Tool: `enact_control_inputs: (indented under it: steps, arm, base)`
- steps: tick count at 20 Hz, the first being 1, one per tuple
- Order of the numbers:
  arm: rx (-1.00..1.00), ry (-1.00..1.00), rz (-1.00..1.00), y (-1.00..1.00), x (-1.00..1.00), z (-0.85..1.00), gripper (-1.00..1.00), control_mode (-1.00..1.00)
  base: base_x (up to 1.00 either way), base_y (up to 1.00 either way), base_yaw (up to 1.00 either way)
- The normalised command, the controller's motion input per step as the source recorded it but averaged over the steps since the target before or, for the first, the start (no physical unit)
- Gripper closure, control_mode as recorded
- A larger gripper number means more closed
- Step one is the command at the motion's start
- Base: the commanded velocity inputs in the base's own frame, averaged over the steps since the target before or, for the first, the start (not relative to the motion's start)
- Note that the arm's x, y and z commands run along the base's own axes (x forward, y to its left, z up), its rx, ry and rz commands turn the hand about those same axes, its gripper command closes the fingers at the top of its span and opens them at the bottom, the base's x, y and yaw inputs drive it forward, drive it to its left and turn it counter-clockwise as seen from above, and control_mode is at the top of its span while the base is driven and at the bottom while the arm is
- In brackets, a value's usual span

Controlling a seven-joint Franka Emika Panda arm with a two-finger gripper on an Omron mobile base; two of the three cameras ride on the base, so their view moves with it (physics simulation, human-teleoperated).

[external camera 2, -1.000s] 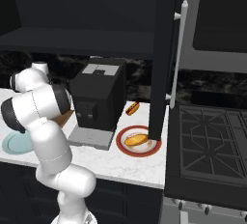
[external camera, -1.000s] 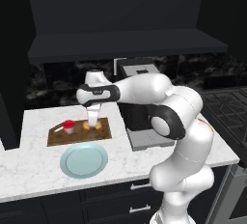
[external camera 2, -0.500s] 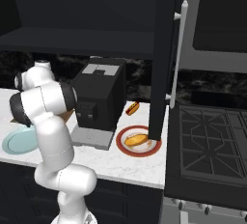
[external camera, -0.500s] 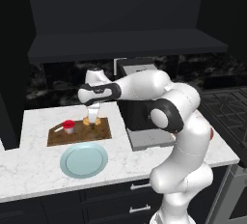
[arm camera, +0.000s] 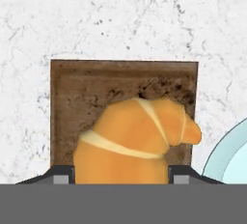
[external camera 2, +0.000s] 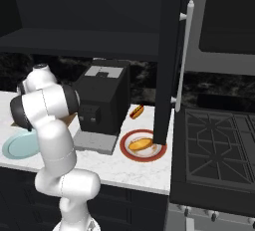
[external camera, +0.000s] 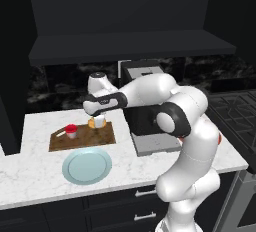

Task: From the different types of pastries on the counter, select a croissant and place it on the cutting board. Then retrieve a jar of jam from the cabinet and place it alongside the croissant on the cutting board.

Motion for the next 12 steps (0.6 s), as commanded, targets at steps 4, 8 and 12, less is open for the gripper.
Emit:
enact_control_inputs:
  steps: [4, 8, 12]
  arm:
    - [-0.03, -0.07, -0.15, 0.01, 0.05, -0.02, 1.00, -1.00]
    - [0.06, -0.01, -0.13, 0.11, -0.02, -0.13, 1.00, -1.00]
    - [0.11, 0.00, -0.15, 0.11, -0.10, -0.18, 1.00, -1.00]
  base:
    - [0.00, 0.00, 0.00]
    - [0.00, 0.00, 0.00]
    - [0.00, 0.00, 0.00]
